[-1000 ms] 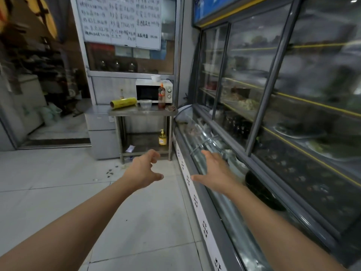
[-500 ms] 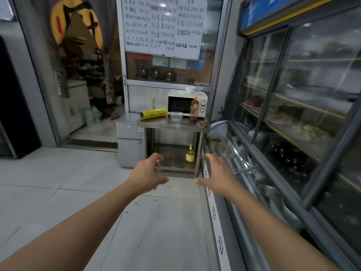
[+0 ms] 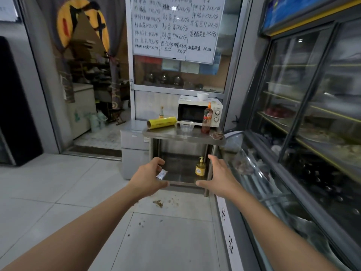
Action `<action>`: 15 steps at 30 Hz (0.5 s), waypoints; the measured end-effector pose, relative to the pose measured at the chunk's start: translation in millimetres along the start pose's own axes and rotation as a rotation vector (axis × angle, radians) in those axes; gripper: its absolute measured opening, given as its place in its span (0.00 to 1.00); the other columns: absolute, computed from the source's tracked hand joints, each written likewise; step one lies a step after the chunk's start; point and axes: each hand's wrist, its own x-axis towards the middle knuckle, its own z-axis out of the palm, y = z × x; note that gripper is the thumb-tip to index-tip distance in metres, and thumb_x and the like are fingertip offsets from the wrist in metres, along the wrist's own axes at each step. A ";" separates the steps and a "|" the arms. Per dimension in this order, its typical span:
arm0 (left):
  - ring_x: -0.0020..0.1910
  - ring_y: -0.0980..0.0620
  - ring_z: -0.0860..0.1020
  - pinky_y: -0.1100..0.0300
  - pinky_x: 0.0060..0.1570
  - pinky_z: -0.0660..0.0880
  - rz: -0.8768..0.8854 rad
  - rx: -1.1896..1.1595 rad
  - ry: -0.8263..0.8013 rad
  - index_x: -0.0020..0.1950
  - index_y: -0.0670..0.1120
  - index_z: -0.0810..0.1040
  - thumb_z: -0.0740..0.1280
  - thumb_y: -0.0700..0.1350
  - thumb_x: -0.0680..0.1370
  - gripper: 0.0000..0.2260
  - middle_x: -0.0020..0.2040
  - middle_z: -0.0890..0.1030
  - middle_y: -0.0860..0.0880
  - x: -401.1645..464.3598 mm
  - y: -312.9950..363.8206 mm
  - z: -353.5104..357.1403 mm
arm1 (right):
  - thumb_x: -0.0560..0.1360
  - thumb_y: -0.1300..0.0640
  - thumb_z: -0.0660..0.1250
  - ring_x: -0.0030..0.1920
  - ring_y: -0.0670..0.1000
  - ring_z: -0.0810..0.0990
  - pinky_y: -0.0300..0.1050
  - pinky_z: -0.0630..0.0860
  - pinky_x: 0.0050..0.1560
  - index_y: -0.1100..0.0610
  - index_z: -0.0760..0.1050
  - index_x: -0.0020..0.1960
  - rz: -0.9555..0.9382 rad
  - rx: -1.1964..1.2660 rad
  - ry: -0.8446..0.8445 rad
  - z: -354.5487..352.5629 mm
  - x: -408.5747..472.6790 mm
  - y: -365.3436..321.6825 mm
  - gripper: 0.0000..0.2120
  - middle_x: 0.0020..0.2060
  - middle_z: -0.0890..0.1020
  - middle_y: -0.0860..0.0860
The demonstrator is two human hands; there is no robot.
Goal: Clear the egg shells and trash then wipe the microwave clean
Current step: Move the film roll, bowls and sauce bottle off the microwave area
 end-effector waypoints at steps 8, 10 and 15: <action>0.53 0.54 0.74 0.62 0.49 0.72 0.060 0.014 -0.070 0.69 0.50 0.65 0.74 0.48 0.71 0.30 0.62 0.73 0.50 127.0 -41.6 -39.4 | 0.68 0.46 0.74 0.72 0.54 0.61 0.48 0.65 0.66 0.50 0.50 0.76 0.081 0.026 0.069 17.4 111.7 -26.3 0.46 0.72 0.59 0.52; 0.55 0.53 0.74 0.60 0.53 0.73 0.059 0.011 -0.075 0.69 0.50 0.65 0.74 0.48 0.70 0.30 0.62 0.73 0.50 153.0 -47.7 -44.8 | 0.67 0.46 0.74 0.71 0.54 0.62 0.49 0.64 0.68 0.50 0.50 0.75 0.099 0.024 0.068 22.4 134.7 -28.6 0.46 0.72 0.59 0.53; 0.57 0.53 0.74 0.60 0.55 0.73 0.059 -0.002 -0.099 0.69 0.50 0.65 0.74 0.47 0.71 0.30 0.62 0.74 0.50 214.4 -62.0 -45.0 | 0.67 0.45 0.73 0.70 0.54 0.64 0.49 0.66 0.68 0.49 0.50 0.75 0.127 0.026 0.065 33.4 195.9 -27.0 0.45 0.71 0.60 0.52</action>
